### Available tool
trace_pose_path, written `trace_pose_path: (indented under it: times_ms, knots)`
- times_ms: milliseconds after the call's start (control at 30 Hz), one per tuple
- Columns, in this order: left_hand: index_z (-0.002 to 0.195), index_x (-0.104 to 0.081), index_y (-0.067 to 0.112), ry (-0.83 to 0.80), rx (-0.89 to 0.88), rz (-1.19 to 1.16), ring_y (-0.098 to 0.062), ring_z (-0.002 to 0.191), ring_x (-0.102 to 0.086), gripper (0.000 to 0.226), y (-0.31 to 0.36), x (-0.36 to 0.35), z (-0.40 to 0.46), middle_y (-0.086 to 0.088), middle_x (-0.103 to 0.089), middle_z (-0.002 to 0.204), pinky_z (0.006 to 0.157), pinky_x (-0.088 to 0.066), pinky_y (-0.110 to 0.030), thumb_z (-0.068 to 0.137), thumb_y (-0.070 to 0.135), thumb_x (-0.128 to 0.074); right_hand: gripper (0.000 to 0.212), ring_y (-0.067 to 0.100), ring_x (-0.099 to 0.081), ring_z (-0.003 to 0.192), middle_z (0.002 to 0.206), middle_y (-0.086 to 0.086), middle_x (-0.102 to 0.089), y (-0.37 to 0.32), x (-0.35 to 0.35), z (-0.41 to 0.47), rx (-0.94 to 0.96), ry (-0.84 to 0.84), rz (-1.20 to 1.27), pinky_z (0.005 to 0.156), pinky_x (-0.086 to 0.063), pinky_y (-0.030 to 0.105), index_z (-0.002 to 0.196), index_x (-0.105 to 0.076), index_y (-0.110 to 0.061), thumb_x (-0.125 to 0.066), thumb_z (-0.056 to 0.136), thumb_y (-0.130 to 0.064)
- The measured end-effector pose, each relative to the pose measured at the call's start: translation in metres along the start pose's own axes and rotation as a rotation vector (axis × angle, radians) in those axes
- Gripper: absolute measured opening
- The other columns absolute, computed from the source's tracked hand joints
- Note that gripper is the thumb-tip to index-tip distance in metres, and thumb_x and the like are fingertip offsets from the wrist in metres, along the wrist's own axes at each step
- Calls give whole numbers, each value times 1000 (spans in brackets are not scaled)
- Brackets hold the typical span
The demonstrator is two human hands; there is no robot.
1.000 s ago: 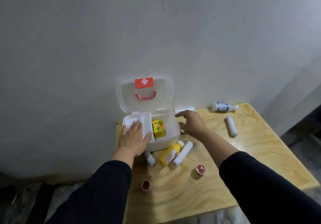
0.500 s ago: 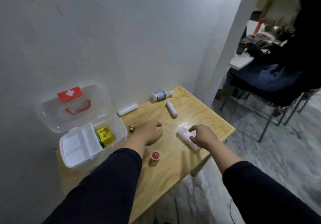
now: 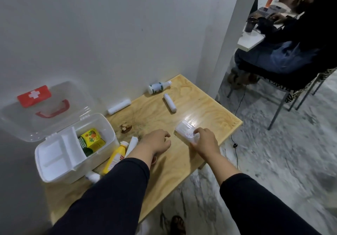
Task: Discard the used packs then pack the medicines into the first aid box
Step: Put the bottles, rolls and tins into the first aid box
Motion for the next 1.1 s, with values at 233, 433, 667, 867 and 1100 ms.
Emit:
trace_pose_path:
  times_ms: [233, 433, 667, 867, 1100]
  knots:
    - [136, -52, 22, 132, 41, -47, -23, 130, -48, 42, -16, 42, -13, 0, -49, 145, 103, -44, -39, 96, 33, -47, 49, 24, -54, 115, 125, 6, -59, -58, 37, 17, 175, -43, -60, 87, -47, 34, 127, -56, -16, -67, 80, -24]
    - [135, -52, 30, 284, 167, -129, -23, 128, -51, 45, -64, 92, -49, 3, -51, 144, 104, -45, -41, 91, 34, -45, 53, 24, -53, 117, 129, 4, -59, -146, 54, 20, 406, -34, -110, 90, -46, 33, 127, -57, -17, -73, 77, -24]
    - [145, -40, 22, 419, 317, -128, -24, 140, -36, 58, -137, 111, -107, -2, -35, 154, 112, -35, -39, 92, 40, -52, 50, 26, -52, 122, 129, 7, -60, -243, 27, 2, 721, -105, -244, 100, -44, 35, 126, -58, -16, -72, 78, -25]
    - [153, -21, 13, 403, 447, -118, -22, 149, -20, 86, -191, 83, -142, -4, -19, 162, 120, -21, -41, 87, 58, -55, 49, 24, -50, 122, 128, 6, -56, -293, -17, -20, 882, -179, -412, 98, -43, 34, 127, -57, -19, -70, 80, -23]
    - [155, -6, 12, 328, 519, -130, -19, 152, -1, 99, -221, 60, -164, -3, -3, 165, 123, -5, -41, 86, 68, -48, 45, 23, -50, 122, 131, 4, -56, -326, -66, -33, 948, -266, -503, 99, -45, 35, 127, -58, -17, -68, 82, -19]
Point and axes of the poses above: each hand's wrist, its own z-axis towards the middle knuckle, its own x-axis out of the back of the hand, y = z × x, the point moved 6 cm from there along z, towards the middle knuckle
